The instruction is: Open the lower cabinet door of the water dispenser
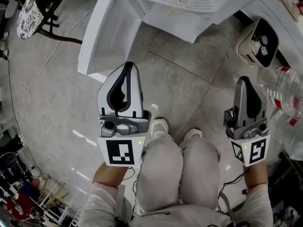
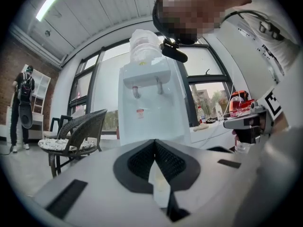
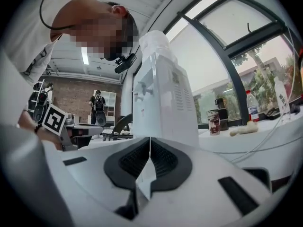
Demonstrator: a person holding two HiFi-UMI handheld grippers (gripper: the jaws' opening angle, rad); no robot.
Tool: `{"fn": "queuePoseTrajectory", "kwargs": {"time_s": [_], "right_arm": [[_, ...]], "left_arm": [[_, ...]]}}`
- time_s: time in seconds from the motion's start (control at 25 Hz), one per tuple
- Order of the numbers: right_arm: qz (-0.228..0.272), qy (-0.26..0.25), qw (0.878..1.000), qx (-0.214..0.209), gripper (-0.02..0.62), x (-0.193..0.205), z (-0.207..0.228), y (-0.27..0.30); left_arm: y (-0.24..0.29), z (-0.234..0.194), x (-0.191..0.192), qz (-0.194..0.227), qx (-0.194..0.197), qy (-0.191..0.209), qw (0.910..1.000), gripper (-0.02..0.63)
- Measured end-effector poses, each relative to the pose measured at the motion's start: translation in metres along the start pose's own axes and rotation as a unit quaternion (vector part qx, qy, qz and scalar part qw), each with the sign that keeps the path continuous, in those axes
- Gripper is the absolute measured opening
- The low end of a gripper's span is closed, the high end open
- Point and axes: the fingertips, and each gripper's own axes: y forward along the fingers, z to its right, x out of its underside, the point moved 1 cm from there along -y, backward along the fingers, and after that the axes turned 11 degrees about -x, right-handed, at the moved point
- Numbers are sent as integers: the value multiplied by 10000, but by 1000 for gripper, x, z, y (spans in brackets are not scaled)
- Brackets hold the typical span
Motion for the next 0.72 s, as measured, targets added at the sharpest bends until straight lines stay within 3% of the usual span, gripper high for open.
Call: {"fn": "queuePoseTrajectory", "kwargs": {"time_s": [0.2,0.56,0.72], "right_arm": [[-54,15,9997,237,18,-106,-12,-26],[-21,52,9986,517,18,-365,-52,-64],[-13,153,9977,654,18,-474,-73,-86]], "left_arm": [[-17,-10,-110,-25,-127,-47,9999,6],[-61,-21,-376,-182,-81,-166,9997,5],[-81,-38,-480,-186,-259,-236,9992,6]]}}
